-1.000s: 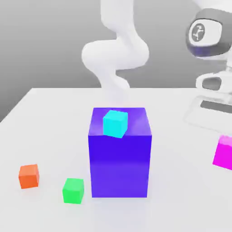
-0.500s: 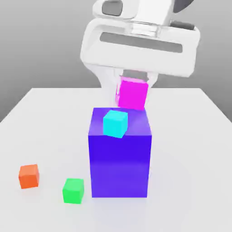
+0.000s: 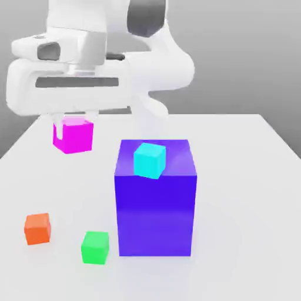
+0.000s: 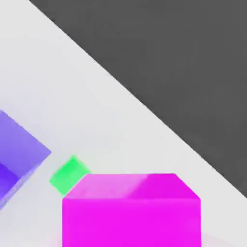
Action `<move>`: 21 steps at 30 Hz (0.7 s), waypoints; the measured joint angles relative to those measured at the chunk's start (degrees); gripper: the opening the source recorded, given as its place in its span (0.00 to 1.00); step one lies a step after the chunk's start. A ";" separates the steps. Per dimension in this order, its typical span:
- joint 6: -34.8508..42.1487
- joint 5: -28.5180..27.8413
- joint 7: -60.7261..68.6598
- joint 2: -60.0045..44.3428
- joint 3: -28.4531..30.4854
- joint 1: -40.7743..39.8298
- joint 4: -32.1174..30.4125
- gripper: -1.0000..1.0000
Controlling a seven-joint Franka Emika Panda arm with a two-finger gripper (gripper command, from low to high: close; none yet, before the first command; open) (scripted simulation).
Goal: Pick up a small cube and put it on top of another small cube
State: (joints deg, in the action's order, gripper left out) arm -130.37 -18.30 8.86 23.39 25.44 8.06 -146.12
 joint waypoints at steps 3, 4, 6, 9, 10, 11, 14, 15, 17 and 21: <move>-2.75 -0.46 9.68 -1.69 3.48 0.78 -1.99 0.00; -3.76 -0.53 12.88 -2.39 4.66 1.23 -2.64 0.00; -5.95 -0.44 19.29 -4.00 6.88 2.22 -3.92 0.00; -9.62 0.33 28.94 -6.90 9.90 4.15 -5.80 0.00; -10.90 0.79 32.19 -7.97 10.89 4.99 -6.40 0.00; -12.27 1.43 35.50 -9.12 11.59 5.68 -7.01 0.00; -16.46 4.20 45.72 -12.74 13.84 8.66 -8.75 0.00; -17.88 5.52 49.28 -14.01 14.37 9.72 -9.31 0.00; -20.81 8.95 56.55 -16.75 15.02 11.84 -10.33 0.00; -29.19 25.88 70.72 -27.56 10.73 11.93 -10.35 0.00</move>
State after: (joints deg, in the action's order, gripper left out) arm -159.56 7.58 79.58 -4.17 36.17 19.99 -156.47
